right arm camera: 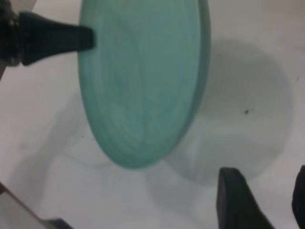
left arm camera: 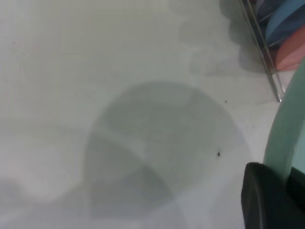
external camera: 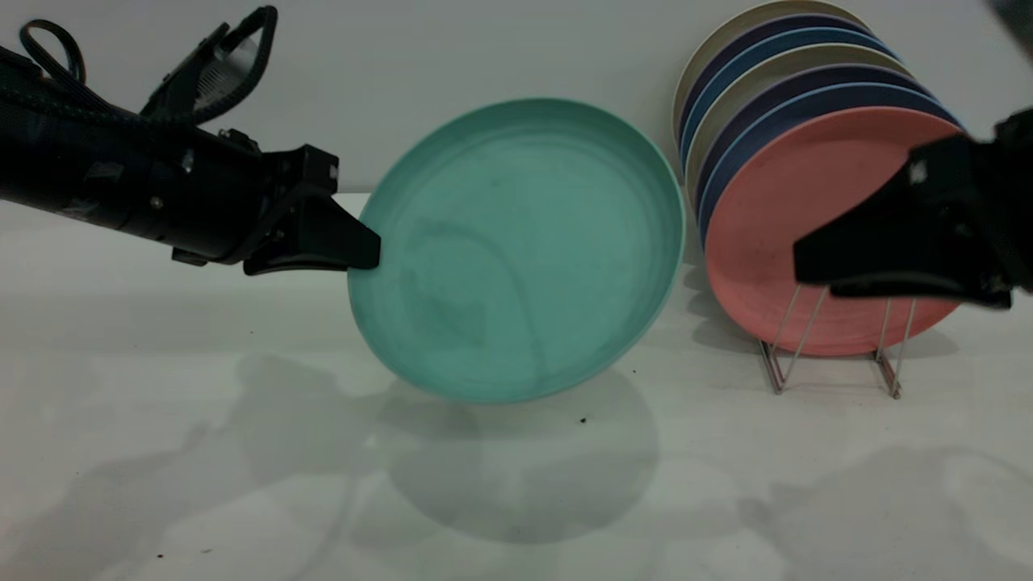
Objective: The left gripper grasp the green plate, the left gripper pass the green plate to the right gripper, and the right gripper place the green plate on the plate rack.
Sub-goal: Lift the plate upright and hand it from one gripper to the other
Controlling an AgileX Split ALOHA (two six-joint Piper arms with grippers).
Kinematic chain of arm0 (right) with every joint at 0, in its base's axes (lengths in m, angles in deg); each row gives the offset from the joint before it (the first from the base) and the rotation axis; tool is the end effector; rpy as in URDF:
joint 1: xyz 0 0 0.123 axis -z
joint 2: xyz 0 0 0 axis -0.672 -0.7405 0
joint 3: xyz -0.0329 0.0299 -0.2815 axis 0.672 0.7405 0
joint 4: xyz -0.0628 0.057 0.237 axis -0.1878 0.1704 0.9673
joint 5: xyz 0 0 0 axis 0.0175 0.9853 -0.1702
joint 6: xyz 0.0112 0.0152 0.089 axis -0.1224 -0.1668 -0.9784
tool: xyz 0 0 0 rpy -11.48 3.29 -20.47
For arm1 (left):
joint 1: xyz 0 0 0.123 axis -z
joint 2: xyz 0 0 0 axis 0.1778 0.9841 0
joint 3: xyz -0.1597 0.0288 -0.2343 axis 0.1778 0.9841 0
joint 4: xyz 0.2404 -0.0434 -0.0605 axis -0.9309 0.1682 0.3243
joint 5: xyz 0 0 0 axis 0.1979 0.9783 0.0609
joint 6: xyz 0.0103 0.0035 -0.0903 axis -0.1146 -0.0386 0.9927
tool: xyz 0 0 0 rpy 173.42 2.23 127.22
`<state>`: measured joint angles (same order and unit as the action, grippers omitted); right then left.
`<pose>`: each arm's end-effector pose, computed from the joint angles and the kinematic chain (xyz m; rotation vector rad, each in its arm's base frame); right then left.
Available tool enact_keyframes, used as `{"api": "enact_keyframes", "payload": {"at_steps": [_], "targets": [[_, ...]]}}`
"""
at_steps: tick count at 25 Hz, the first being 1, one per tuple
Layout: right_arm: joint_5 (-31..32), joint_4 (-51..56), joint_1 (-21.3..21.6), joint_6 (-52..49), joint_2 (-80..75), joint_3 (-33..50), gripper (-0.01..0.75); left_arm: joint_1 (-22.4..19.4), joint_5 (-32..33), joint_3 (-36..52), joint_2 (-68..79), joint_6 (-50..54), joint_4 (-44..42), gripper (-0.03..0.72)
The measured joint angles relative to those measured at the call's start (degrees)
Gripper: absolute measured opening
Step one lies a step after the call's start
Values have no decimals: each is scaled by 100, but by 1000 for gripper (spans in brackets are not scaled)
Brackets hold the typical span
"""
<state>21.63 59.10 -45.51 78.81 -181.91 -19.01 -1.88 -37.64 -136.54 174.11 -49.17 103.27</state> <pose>0.2475 0.0711 0.1476 -0.2280 2.3556 0.8974 0.3348 -0.0910 0.1124 0.1586 2.4661 -0.7239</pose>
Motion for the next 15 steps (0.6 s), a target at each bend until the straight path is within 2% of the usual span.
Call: {"api": "enact_keyframes", "payload": {"at_steps": [8, 15], "targets": [[619, 19, 0, 115, -619, -302, 311, 5, 86, 0, 0, 170, 18, 14], [838, 26, -42, 115, -793, -609, 311, 299, 22, 0, 0, 252, 49, 14]]}}
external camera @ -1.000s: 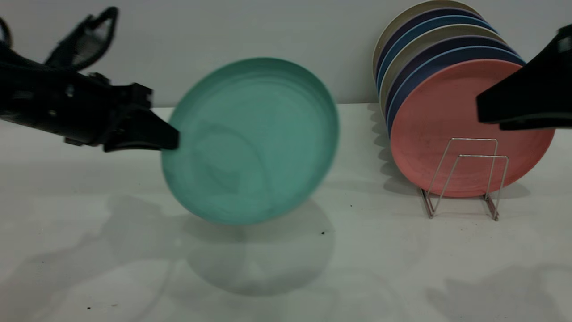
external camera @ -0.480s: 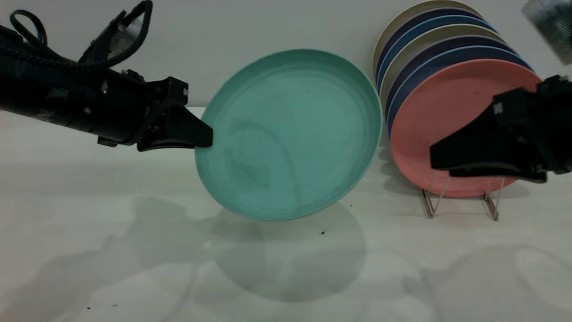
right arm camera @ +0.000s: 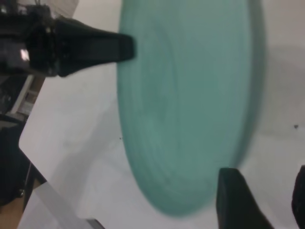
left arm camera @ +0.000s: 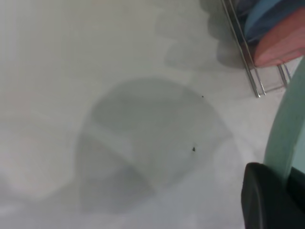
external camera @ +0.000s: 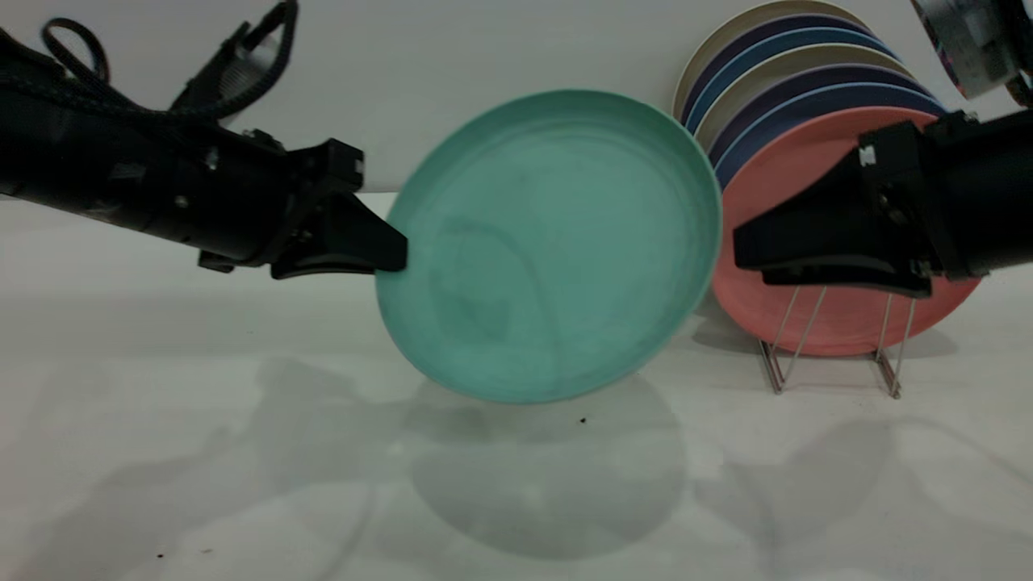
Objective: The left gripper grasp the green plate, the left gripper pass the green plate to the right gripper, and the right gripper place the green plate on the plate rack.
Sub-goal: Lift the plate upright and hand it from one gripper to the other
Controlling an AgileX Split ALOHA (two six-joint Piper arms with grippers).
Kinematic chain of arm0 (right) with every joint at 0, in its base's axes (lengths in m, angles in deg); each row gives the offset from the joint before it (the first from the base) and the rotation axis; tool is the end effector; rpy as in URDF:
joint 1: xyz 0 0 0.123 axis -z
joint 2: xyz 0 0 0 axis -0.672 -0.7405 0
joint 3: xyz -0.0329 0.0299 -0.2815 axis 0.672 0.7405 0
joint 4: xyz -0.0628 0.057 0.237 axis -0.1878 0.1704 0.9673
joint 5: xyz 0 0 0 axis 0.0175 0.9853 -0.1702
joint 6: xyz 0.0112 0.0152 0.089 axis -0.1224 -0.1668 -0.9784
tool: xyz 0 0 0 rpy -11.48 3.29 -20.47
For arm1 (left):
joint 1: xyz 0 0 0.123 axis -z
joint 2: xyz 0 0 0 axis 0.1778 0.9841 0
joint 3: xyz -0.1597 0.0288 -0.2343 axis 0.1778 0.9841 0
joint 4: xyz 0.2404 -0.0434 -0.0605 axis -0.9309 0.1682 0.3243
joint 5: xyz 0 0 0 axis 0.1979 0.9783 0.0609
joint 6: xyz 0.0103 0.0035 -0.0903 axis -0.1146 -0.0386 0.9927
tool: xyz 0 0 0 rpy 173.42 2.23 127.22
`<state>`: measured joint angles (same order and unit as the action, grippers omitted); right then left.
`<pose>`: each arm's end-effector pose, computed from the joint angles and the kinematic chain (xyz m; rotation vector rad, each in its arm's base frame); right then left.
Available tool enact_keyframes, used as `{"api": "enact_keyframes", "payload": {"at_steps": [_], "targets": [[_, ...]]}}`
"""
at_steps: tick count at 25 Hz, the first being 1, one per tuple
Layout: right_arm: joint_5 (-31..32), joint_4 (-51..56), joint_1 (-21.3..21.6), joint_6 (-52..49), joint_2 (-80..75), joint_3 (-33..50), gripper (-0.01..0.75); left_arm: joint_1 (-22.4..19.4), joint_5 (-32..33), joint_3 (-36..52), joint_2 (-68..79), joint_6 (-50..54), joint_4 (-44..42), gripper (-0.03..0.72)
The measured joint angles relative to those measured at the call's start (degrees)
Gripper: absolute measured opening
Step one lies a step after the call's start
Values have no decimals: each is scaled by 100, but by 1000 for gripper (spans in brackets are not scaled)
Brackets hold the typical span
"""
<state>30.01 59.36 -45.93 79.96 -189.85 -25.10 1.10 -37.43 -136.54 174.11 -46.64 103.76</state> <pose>0.2734 0.0840 0.1403 -0.2875 2.2967 1.0712 0.3298 -0.1086 0.1127 0.1599 2.4792 -0.7718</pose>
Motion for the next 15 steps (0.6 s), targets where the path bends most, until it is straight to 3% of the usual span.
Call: {"api": "enact_keyframes", "payload": {"at_steps": [15], "targets": [[-70, -4, -38, 0, -359, -181, 311, 450, 268, 0, 72, 110, 34, 14]]}}
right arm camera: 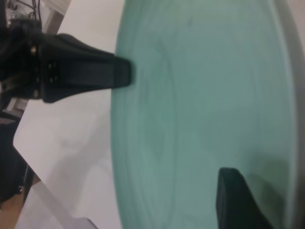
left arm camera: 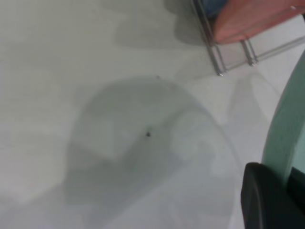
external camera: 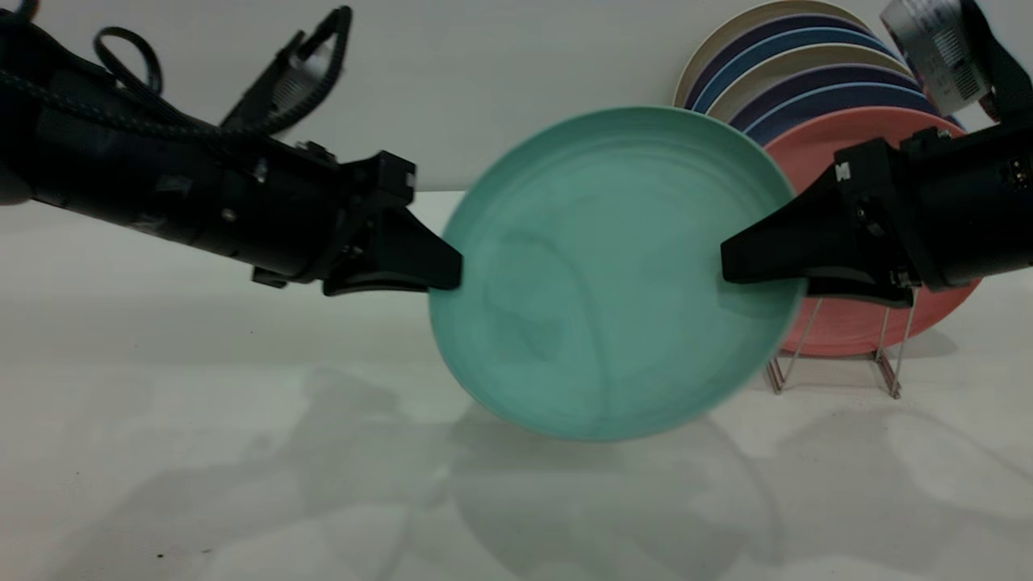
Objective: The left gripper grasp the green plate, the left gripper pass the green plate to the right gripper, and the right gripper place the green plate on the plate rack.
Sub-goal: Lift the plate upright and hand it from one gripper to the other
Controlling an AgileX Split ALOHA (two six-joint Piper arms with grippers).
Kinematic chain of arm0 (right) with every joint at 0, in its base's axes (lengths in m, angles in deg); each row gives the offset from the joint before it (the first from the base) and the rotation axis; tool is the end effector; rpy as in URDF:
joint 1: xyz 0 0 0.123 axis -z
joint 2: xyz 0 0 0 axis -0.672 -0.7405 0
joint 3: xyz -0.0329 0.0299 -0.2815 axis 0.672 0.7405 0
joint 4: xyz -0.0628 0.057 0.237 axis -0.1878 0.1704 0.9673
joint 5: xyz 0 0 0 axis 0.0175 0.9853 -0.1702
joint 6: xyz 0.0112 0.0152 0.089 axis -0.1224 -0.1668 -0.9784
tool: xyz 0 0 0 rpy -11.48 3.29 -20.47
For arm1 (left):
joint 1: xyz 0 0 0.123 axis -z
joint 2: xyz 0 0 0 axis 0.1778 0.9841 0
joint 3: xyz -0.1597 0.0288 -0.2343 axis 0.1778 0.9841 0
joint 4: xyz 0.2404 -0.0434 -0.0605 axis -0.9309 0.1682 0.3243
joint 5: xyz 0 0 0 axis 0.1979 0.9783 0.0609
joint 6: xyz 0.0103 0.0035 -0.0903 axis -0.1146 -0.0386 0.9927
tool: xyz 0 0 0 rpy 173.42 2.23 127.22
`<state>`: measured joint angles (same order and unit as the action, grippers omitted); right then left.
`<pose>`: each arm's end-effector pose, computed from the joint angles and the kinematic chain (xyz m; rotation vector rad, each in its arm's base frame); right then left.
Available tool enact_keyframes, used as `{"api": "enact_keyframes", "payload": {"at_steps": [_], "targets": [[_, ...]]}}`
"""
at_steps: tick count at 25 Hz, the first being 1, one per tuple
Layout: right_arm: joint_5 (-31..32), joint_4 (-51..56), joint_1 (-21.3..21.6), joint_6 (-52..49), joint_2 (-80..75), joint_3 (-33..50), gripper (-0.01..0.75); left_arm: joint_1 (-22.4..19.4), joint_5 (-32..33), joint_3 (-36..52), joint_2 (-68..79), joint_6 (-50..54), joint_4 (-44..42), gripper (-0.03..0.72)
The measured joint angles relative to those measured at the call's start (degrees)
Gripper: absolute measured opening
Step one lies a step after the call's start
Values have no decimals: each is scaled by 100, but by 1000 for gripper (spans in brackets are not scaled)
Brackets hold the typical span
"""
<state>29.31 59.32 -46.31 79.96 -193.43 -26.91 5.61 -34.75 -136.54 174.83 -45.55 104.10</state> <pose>0.2819 0.0858 0.1276 -0.2789 2.3333 1.0693 0.3188 -0.1375 0.1107 0.2420 2.4889 -0.8729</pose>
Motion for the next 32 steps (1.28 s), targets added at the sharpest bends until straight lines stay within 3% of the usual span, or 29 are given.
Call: {"api": "enact_keyframes", "payload": {"at_steps": [7, 13, 17, 20, 27, 30, 32], "targets": [[18, 0, 0, 0, -111, 0, 298, 64, 48, 0, 64, 7, -4, 14], [-99, 40, 0, -116, -111, 0, 95, 64, 94, 0, 64, -19, -4, 17], [-211, 54, 5, -130, -146, 0, 83, 64, 207, 0, 64, -44, 1, 56], [-114, 42, -2, -130, -146, 0, 83, 64, 414, 0, 64, -44, 1, 146], [-74, 18, -2, -125, -146, 0, 83, 64, 689, 0, 64, -44, -142, 498], [-74, 18, -2, -125, -146, 0, 83, 23, 695, 0, 64, -30, -542, 596], [-74, 18, -2, -111, -146, 0, 83, -41, 704, 0, 64, 45, -939, 620]]}}
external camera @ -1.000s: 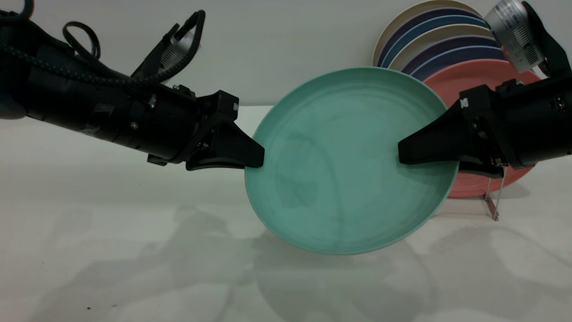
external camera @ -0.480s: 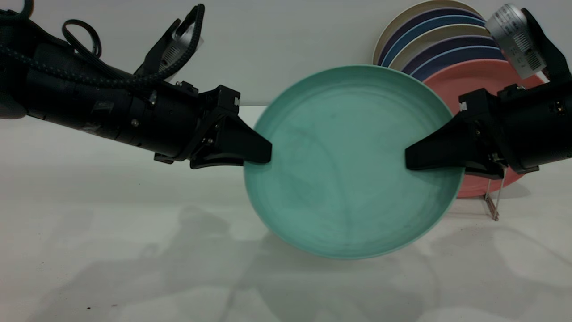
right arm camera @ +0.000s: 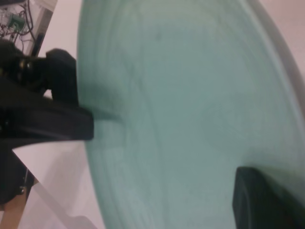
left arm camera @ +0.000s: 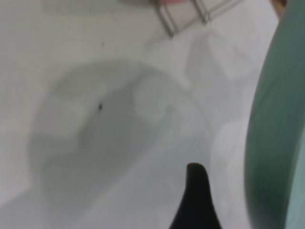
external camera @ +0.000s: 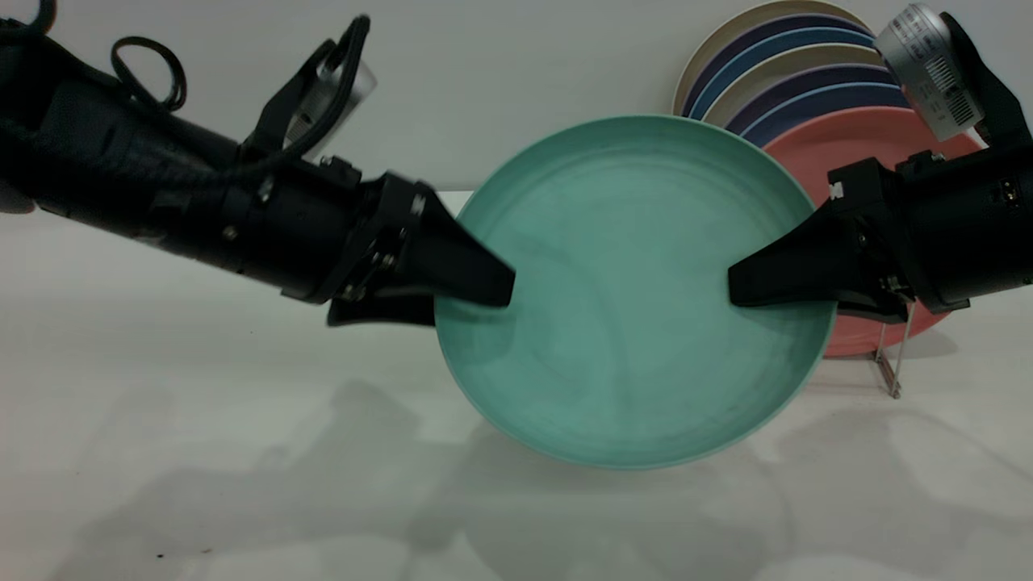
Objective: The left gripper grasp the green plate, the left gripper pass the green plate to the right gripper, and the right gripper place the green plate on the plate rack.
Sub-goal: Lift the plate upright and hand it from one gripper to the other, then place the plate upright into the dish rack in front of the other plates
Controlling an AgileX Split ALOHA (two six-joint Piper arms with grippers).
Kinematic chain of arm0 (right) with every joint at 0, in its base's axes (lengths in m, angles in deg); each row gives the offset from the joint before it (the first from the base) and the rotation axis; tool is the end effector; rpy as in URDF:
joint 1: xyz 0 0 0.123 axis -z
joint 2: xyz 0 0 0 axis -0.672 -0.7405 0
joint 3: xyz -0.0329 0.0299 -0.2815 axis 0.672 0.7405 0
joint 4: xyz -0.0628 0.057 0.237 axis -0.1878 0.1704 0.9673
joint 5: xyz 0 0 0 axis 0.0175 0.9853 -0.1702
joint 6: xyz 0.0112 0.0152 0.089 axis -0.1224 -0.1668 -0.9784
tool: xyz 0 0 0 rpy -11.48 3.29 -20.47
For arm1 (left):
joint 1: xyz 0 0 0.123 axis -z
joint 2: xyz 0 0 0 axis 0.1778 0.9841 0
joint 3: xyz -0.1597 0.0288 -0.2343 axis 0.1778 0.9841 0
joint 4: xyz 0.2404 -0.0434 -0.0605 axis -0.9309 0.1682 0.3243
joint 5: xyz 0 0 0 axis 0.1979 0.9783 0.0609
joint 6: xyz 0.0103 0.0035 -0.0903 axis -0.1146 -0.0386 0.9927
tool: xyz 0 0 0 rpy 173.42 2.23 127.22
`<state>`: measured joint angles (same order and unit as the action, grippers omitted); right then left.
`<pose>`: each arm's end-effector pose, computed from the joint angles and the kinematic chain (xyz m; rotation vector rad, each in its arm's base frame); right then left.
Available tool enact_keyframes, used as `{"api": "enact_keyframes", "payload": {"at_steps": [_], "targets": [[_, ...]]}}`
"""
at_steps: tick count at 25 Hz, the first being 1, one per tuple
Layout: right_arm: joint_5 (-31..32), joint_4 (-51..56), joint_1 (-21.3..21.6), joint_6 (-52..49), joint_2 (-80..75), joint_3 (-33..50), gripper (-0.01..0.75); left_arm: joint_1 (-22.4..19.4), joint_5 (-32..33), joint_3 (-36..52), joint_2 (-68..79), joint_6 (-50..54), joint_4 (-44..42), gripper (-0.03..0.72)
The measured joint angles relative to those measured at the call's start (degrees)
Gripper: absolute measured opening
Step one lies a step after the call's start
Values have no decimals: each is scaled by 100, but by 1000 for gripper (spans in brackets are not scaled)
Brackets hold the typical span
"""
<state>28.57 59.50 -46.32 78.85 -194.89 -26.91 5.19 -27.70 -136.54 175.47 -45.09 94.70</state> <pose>0.2823 0.0850 0.1195 -0.2377 2.3707 1.0710 0.3078 -0.1423 0.1082 0.4776 2.4945 -0.9733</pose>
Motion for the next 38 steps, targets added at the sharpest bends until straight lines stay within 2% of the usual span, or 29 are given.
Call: {"api": "enact_keyframes", "payload": {"at_steps": [9, 15, 18, 20, 25, 30, 34, 38], "targets": [[-125, -20, 0, 203, -5, -8, 83, -532, -15, 0, -5, 1375, -2593, 590], [-1345, -414, 0, 434, 55, -7, 83, -564, 309, -19, -5, 1679, -3305, 583], [-1975, -1124, 0, 542, 235, -17, 83, -564, 309, -163, -5, 2247, -3868, 582], [-2159, -1659, 0, 578, 466, -28, 83, -564, 245, -329, -5, 2908, -4410, 582], [-2076, -3089, -72, 671, 1185, -28, 82, -564, 217, -715, -5, 4678, -5888, 582], [-1831, -4565, -311, 695, 1731, -109, 82, -564, 228, -877, -5, 5955, -7234, 582], [-1479, -5610, -334, 221, 1778, -597, 82, -564, 242, -881, -5, 6515, -7829, 582], [-1297, -6919, -334, -521, 1778, -1191, 82, -564, 242, -883, -5, 6745, -8017, 582]]}}
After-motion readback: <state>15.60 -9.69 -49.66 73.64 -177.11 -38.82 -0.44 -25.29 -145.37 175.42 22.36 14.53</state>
